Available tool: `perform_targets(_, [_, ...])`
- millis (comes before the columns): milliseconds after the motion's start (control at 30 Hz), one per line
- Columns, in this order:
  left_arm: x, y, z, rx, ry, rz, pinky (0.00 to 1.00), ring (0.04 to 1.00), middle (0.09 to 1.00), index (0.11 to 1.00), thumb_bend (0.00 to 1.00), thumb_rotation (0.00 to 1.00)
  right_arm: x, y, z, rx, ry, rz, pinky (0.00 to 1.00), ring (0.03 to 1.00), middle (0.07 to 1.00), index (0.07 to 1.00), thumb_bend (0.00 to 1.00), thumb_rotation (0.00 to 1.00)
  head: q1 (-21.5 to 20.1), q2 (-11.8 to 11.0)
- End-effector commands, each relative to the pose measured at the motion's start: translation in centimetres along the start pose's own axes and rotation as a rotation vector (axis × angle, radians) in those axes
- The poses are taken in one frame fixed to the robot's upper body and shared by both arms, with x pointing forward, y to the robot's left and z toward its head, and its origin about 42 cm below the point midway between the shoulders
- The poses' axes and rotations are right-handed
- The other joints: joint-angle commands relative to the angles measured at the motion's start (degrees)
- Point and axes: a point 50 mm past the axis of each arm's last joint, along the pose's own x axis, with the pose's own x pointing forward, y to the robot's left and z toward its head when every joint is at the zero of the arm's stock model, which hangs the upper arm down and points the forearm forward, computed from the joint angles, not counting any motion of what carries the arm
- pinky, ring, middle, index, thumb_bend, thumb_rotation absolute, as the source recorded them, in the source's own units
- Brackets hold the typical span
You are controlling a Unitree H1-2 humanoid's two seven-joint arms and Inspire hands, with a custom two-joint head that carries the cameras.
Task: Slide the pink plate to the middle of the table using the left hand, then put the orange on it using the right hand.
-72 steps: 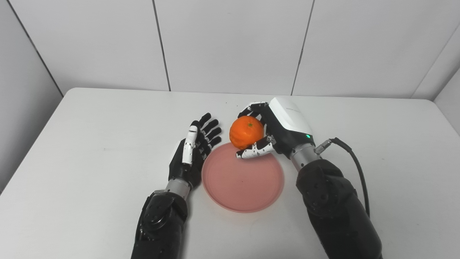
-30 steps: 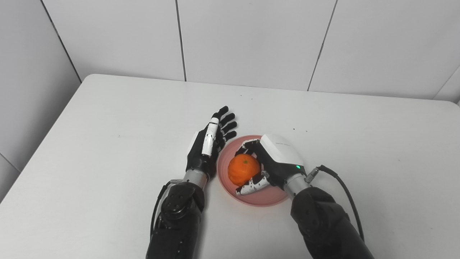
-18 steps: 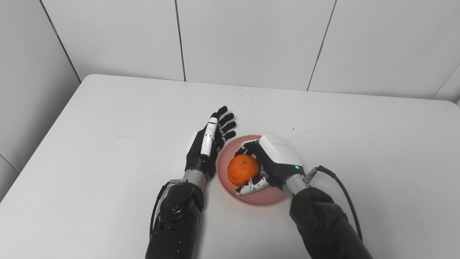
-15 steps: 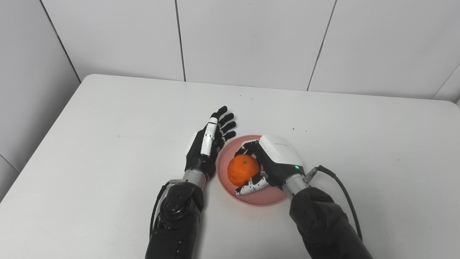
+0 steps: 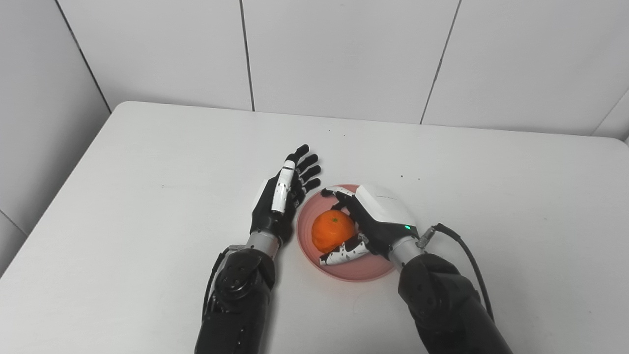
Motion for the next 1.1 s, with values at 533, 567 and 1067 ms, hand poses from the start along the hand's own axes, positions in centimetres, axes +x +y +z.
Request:
perform_targets(533, [-0.2,0.2,0.5,-0.003,-0.034,0.01,0.86,0.879,0.895,0.894,0.4,1.0,-1.6,-5.4,0.0,0.139,-0.075,-0.078,0.82,0.928,0.972,0.981,1.0,0.46,-0.5,-1.1])
perform_targets(567, [-0.2,0.2,0.5,-0.002,-0.036,0.011,0.86,0.881,0.896,0.896,0.41,1.0,-1.7,-5.6,0.0,0.148,-0.08,-0.081,0.83,0.932,0.974,0.981,1.0,0.47,-0.5,-1.1])
perform_targets(1067, [-1.6,0.5,2.0,0.031,-0.076,-0.003,0.9,0.907,0.929,0.924,0.42,1.0,-6.7,-8.7,-2.2,0.465,-0.148,-0.262,0.8,0.882,0.917,0.938,1.0,0.86,-0.8,-2.1])
